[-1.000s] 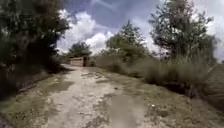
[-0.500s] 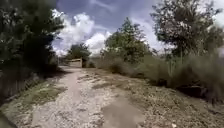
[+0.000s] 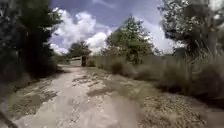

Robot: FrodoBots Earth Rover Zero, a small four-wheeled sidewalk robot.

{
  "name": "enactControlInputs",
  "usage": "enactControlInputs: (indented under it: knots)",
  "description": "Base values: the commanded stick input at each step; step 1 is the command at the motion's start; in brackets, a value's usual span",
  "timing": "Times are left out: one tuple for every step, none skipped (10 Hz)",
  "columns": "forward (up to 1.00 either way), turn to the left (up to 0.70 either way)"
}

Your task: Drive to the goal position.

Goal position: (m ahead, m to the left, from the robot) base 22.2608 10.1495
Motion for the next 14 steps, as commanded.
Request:
enactControlInputs:
  knots:
    - [0.85,0.14]
    - [0.85,0.00]
    - [0.85,0.00]
    - [0.85,0.00]
    - [0.85,0.00]
    - [0.85,0.00]
    - [0.85,0.00]
    - [0.85,0.00]
    - [0.85,0.00]
    - [0.85,0.29]
    - [0.84,0.34]
    - [0.84,0.14]
    - [0.84,0.00]
    - [0.84,0.00]
